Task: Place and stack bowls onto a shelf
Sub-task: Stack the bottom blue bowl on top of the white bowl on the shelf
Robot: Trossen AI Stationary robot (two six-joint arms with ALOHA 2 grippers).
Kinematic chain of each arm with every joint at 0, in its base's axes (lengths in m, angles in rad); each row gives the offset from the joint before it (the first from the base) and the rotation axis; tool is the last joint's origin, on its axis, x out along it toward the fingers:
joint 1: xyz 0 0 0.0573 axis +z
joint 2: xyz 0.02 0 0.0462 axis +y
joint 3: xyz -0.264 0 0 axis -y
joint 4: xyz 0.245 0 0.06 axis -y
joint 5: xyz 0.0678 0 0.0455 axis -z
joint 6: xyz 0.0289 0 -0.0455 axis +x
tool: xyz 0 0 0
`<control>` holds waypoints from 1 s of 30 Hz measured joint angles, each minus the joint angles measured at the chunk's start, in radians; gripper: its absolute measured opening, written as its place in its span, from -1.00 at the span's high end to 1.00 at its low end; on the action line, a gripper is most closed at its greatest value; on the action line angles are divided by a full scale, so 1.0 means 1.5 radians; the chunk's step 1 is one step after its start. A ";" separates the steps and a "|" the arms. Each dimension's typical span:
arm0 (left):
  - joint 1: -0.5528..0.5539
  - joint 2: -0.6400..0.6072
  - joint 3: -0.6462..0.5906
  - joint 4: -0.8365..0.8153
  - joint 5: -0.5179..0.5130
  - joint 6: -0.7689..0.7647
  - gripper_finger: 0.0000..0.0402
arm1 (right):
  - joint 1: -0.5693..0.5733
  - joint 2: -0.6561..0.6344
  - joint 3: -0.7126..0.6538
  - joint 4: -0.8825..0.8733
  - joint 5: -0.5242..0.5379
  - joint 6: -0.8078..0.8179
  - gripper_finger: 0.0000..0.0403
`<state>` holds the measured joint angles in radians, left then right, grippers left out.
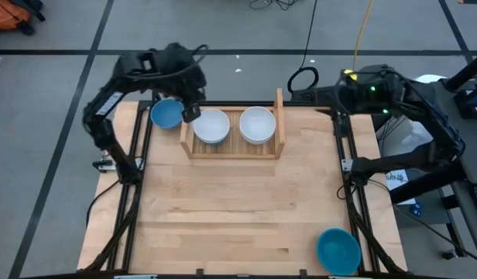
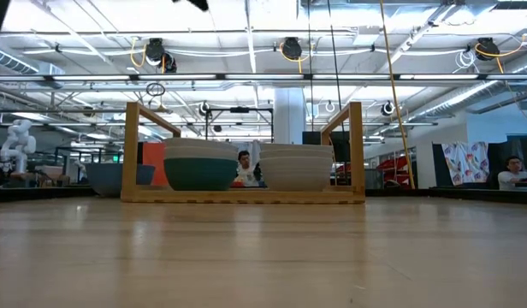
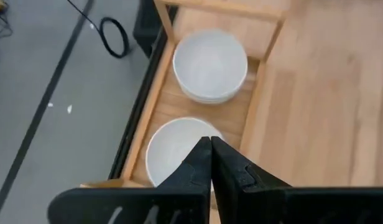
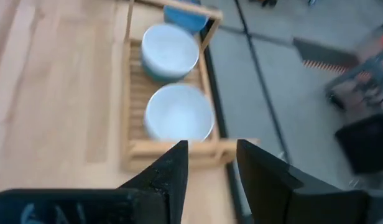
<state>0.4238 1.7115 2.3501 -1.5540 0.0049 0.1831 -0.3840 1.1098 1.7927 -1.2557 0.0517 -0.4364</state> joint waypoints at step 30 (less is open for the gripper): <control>-0.269 -0.192 -0.002 -0.012 -0.006 -0.186 0.96 | 0.178 -0.048 -0.126 -0.211 -0.196 0.352 0.97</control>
<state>0.0203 1.4234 2.3474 -1.5712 -0.0038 -0.0953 -0.1172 1.0378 1.6040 -1.5715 -0.2417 0.0923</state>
